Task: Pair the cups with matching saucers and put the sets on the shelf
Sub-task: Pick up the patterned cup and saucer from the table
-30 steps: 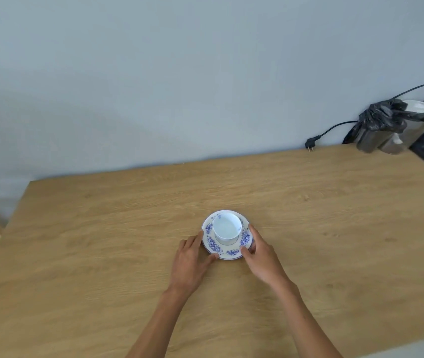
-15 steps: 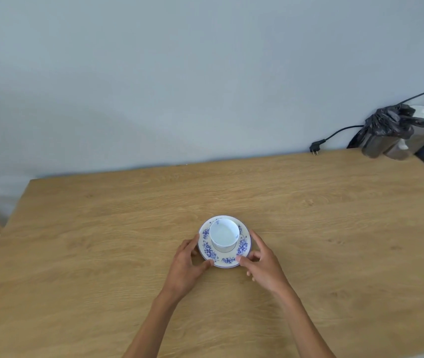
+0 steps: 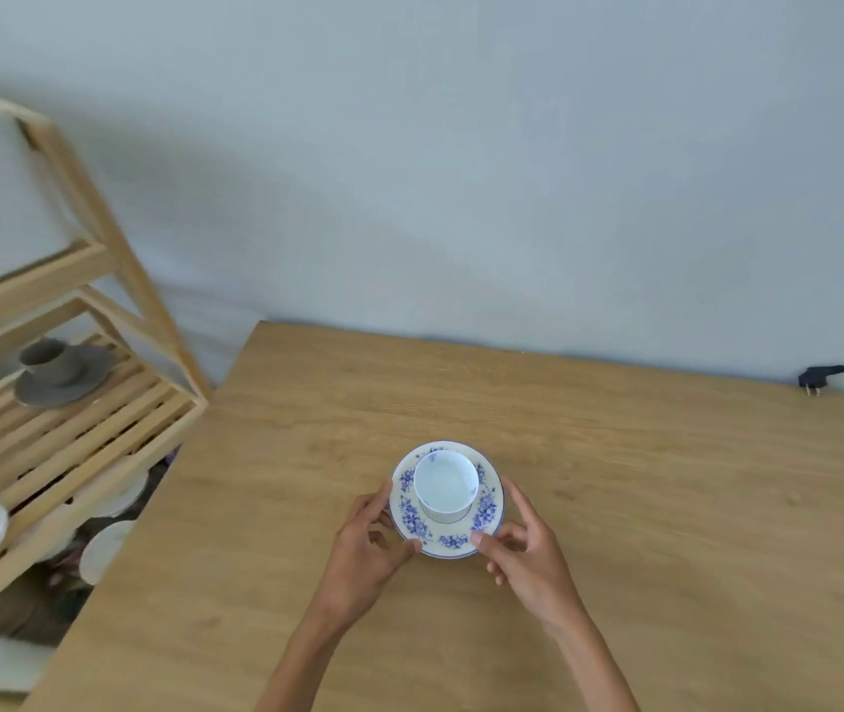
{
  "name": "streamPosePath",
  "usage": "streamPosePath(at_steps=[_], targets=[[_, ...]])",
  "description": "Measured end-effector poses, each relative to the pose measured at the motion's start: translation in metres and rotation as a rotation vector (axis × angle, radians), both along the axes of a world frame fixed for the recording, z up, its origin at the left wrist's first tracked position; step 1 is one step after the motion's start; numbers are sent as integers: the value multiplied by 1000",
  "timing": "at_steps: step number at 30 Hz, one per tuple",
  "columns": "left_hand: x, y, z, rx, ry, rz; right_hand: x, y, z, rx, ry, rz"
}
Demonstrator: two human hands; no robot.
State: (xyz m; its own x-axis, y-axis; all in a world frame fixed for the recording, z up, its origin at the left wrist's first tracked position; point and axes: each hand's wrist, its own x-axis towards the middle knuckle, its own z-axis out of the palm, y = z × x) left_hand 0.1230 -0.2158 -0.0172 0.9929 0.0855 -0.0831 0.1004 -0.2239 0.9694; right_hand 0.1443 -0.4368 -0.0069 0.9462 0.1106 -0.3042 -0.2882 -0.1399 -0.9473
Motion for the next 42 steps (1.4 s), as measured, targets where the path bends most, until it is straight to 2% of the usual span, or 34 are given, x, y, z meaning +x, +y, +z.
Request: streamPosePath(at_steps=[9, 21, 27, 35, 42], targets=[[-33, 146, 6, -133, -21, 249, 26, 155, 14, -10, -21, 283], [-73, 310, 6, -98, -16, 489, 41, 351, 3, 3, 0, 548], [-68, 360, -7, -70, 29, 575, 65, 415, -2, -39, 25, 669], [-31, 405, -24, -23, 111, 670, 111, 478, -17, -222, 37, 783], [-1, 424, -45, 147, 176, 705, 140, 518, -33, -344, 57, 809]])
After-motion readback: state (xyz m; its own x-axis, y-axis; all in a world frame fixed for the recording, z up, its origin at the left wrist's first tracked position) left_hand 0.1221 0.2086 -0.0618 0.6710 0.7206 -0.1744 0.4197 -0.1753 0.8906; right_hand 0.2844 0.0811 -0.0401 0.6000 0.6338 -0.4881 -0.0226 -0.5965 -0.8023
